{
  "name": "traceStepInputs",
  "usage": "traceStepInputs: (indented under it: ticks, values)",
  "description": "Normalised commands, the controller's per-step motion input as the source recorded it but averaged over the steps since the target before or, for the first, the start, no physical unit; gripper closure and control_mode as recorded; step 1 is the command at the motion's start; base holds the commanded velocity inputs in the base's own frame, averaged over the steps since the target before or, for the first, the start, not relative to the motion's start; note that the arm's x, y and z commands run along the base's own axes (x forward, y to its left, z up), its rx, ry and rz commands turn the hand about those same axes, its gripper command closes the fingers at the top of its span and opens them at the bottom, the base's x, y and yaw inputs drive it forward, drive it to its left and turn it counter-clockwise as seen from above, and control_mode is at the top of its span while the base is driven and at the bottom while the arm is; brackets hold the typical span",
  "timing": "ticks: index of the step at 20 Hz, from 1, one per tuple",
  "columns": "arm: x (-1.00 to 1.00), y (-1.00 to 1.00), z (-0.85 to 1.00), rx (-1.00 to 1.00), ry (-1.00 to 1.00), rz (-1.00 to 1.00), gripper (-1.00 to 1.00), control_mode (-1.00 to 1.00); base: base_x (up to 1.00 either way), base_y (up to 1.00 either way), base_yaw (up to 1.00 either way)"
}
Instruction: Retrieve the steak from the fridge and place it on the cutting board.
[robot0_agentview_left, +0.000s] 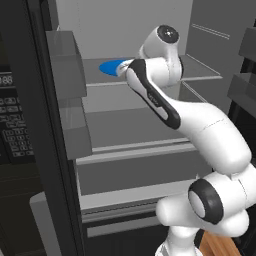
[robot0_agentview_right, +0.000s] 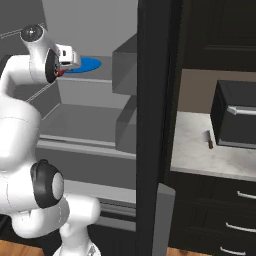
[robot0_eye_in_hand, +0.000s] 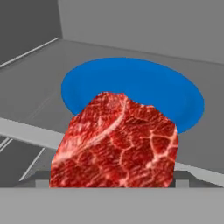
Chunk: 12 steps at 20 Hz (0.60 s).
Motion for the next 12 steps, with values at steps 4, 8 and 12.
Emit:
traceStepInputs:
  ticks: [4,8,12]
  values:
    - [-0.77,-0.08,0.65,0.12,0.00,0.00,1.00,-1.00,0.00,0.00,0.00]
    - [-0.80,0.00,0.64,0.11,0.00,0.00,1.00,-1.00,0.00,0.00,0.00]
    - [-0.77,0.00,0.16,0.03,0.00,0.00,1.00,-1.00,0.00,0.00,0.00]
